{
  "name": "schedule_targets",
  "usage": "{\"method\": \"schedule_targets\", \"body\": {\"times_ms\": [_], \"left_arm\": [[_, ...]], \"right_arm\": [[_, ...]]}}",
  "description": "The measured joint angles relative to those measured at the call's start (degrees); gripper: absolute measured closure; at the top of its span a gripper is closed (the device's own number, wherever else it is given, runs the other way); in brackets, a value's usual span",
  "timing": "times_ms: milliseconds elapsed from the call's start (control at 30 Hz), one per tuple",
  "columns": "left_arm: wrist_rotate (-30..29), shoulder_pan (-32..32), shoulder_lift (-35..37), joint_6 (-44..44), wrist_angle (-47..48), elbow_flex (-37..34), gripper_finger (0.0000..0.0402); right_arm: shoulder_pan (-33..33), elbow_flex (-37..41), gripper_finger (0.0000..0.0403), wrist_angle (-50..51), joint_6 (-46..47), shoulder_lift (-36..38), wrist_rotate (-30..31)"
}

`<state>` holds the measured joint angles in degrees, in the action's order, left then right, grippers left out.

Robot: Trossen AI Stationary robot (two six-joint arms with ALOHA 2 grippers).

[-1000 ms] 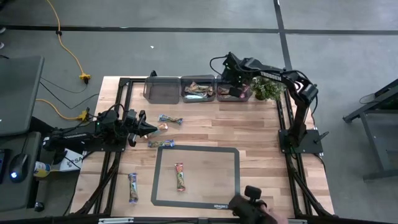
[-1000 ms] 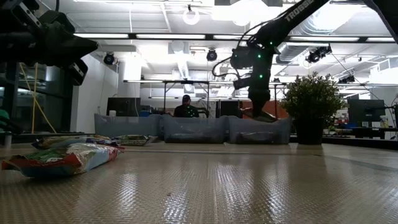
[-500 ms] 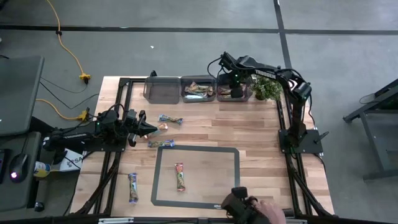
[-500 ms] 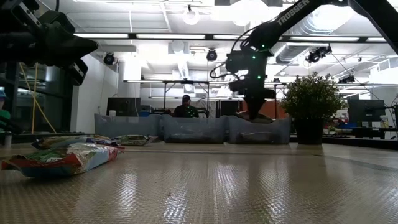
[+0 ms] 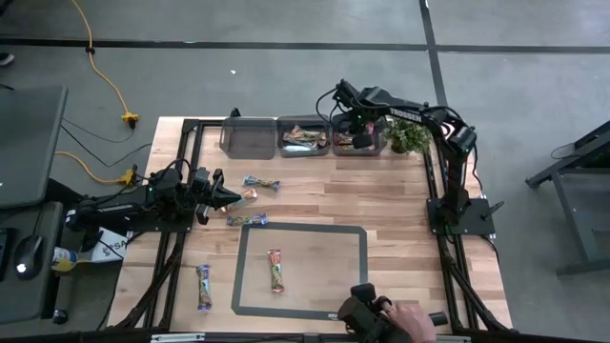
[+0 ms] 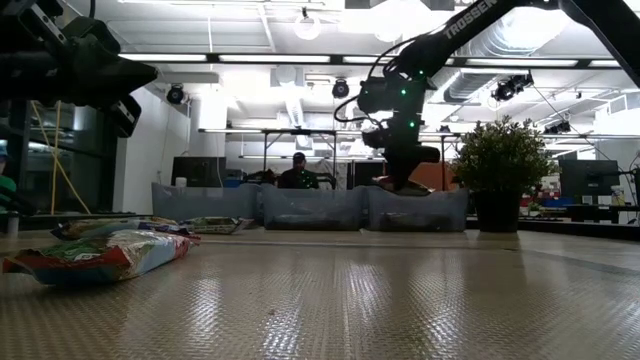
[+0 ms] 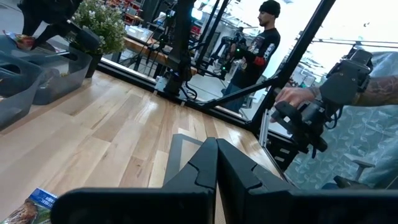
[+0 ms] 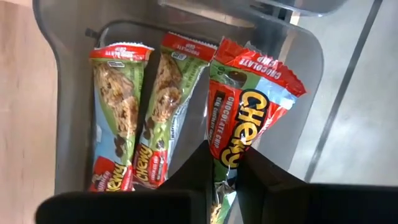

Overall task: Pick and place Granola Bars by type
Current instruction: Put the red granola bar into the right black bin

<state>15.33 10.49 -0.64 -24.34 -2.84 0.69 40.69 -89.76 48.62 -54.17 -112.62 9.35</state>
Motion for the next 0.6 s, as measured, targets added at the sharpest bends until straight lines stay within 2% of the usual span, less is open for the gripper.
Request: {"method": "schedule_targets", "body": {"times_ms": [167,433,600], "left_arm": [[0.0,0.0,0.0,0.0,0.0,0.0,0.0401],[0.0,0.0,0.0,0.0,0.0,0.0,0.0401],[0.0,0.0,0.0,0.0,0.0,0.0,0.0401]], "right_arm": [[0.2,0.0,0.0357,0.0,2.1,0.0,0.1],[0.6,0.0,0.0307,1.9,4.7,0.0,-0.4],[0.6,0.0,0.028,2.1,6.1,0.0,2.0]]}}
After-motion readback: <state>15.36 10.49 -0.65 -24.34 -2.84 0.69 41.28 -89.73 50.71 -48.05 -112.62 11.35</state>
